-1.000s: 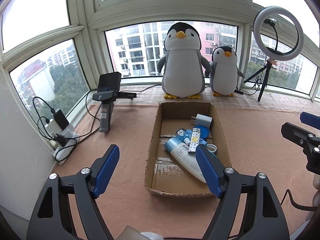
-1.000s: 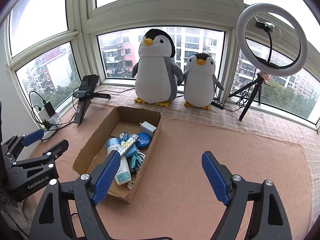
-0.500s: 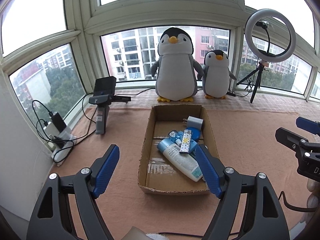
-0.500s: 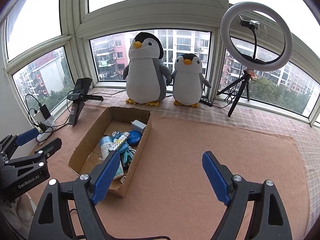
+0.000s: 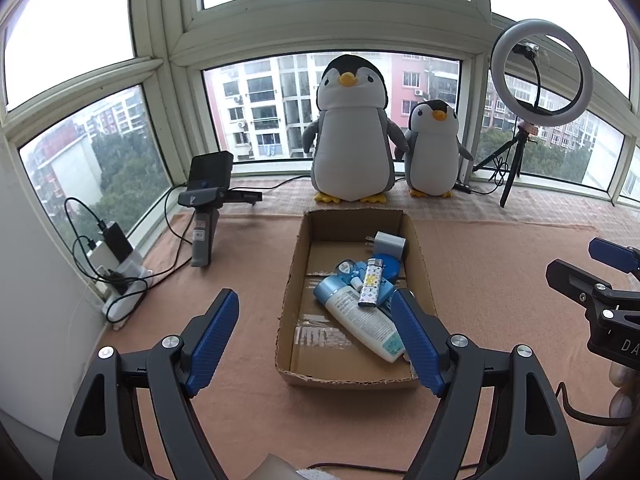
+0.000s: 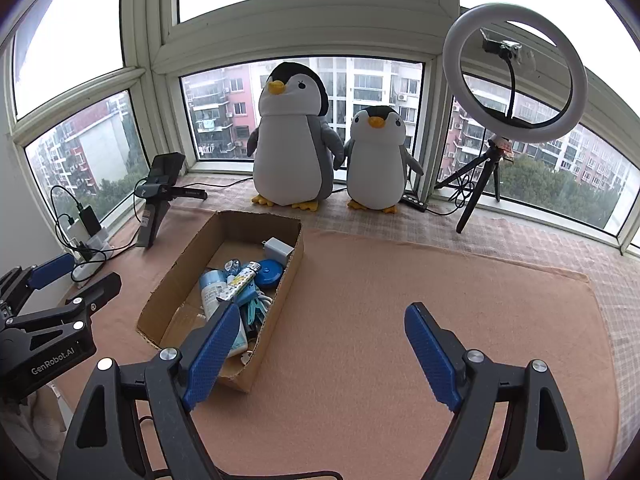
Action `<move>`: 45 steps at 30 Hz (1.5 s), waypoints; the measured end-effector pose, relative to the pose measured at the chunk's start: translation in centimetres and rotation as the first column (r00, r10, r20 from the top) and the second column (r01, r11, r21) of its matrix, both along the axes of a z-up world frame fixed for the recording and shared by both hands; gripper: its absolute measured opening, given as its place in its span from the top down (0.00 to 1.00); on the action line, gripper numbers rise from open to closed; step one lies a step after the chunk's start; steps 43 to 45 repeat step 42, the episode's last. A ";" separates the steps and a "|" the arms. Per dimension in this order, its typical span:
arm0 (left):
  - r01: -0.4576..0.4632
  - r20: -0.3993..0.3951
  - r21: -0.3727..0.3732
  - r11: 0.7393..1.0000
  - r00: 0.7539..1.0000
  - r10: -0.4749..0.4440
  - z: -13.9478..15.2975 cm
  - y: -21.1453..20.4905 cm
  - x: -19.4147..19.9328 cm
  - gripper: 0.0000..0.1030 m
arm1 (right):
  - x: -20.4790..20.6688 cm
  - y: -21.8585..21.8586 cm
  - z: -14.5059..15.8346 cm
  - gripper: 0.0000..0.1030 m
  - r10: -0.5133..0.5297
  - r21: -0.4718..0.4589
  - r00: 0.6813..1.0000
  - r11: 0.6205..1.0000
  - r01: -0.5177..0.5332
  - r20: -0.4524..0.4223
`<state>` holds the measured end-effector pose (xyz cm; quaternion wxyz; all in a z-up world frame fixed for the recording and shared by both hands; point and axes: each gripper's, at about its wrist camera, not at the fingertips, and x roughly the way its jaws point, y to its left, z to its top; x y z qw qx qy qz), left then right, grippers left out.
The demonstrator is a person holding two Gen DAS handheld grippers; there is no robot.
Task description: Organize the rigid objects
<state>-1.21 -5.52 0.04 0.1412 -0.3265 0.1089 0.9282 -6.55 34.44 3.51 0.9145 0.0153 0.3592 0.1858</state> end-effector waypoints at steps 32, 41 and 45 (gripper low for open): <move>0.022 0.004 0.008 1.000 1.000 -0.022 0.2 0.1 0.0 0.23 | 0.1 -0.1 -0.4 0.17 0.002 -0.010 1.000 1.000 -0.002 -0.005; 0.022 -0.005 0.020 1.000 1.000 -0.022 0.3 0.1 0.1 0.23 | 0.2 0.0 -0.4 0.17 0.002 -0.018 1.000 1.000 -0.002 -0.004; 0.021 -0.002 0.023 1.000 1.000 -0.021 0.2 0.0 0.1 0.23 | 0.2 0.0 -0.4 0.17 0.001 -0.019 1.000 1.000 -0.002 -0.005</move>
